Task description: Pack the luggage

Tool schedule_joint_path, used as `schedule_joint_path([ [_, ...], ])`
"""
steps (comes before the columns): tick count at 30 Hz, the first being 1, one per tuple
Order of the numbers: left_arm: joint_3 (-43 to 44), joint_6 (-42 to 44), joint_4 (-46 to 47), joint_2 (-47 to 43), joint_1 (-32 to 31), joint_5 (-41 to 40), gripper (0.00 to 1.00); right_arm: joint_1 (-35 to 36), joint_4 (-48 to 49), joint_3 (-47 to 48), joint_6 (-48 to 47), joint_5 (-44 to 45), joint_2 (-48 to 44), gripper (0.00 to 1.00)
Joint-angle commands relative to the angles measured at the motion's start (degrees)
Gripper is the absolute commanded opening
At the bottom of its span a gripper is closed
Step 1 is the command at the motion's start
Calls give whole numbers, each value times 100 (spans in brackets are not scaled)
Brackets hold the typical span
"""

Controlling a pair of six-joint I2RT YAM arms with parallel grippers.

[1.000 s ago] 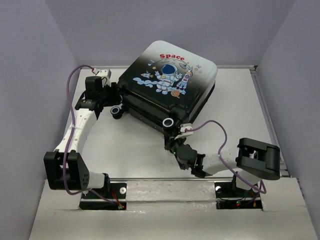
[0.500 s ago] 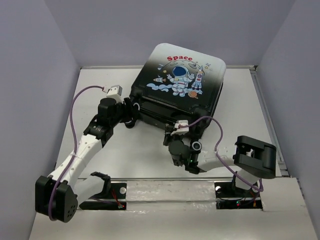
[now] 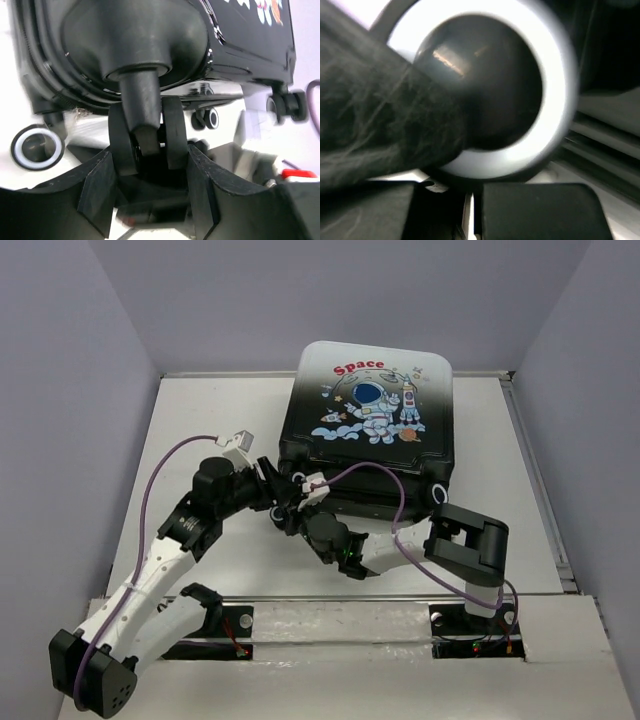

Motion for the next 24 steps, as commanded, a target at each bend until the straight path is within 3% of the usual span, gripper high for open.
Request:
schedule_joint_path([
  [1,467,-494,1374,-693,-209,1352,6,298,1323,638,356,-2409,430,7],
  [5,424,-564,1198,-974,-209,1203,6,237,1747,814,558,-2488,641,7],
  [9,152,-740,1399,-1019,-209,1141,6,237,2248,148,638,-2374,361,7],
  [12,-59,-819,1662,-879,-209,1141,6,237,2153,-800,655,-2155,-506,7],
  [15,-95,-819,1847,-721,-218,1098,6,237,1381,-1785,883,-1777,-1220,9],
  [19,-147,-898,2286,-378,-419,1089,6,175,-1085,-2261,1235,-1373,-2275,24],
  [21,-156,-968,2506,-107,-603,1045,6,52,-1371,-2560,1411,-1372,-2715,36],
  [24,-51,-995,2832,350,-1130,825,6,-79,-1705,-2736,1428,-1189,-3223,44],
])
